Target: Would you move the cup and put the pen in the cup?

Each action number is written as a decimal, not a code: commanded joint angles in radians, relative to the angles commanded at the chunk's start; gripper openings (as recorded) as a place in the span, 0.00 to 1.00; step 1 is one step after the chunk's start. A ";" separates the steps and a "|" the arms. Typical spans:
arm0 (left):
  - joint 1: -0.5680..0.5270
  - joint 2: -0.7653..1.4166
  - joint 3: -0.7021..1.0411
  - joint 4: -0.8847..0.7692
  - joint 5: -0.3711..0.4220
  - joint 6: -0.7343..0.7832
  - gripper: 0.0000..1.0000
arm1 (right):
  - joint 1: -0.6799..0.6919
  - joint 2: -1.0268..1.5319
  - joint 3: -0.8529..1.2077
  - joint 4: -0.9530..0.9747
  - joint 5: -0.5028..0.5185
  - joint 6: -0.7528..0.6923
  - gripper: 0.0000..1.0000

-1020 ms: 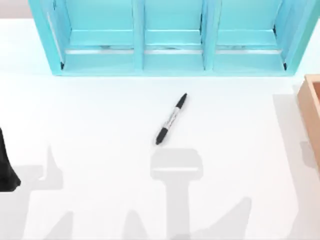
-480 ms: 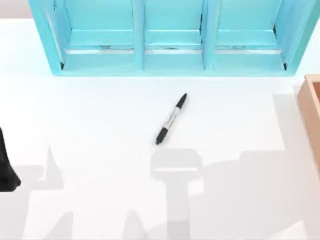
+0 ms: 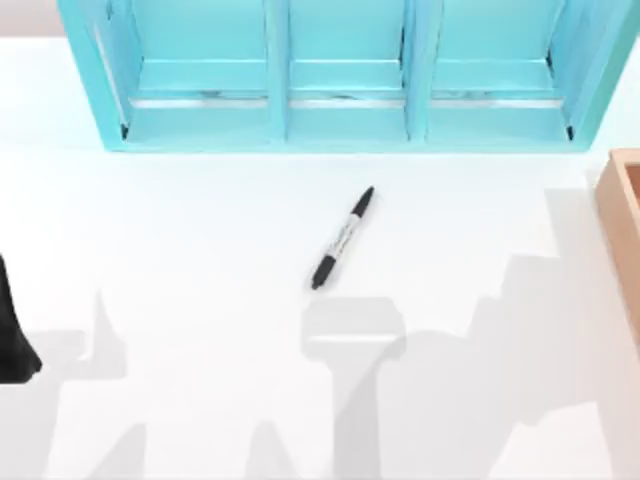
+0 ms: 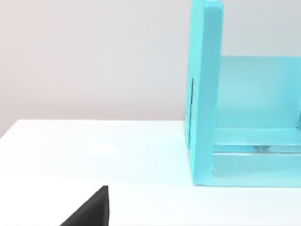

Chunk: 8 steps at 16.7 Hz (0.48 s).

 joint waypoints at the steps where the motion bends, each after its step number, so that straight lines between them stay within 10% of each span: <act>1: 0.000 0.000 0.000 0.000 0.000 0.000 1.00 | 0.000 0.000 0.000 0.000 0.000 0.000 1.00; 8: 0.000 0.000 0.000 0.000 0.000 0.000 1.00 | 0.003 0.019 -0.066 0.070 0.000 0.004 1.00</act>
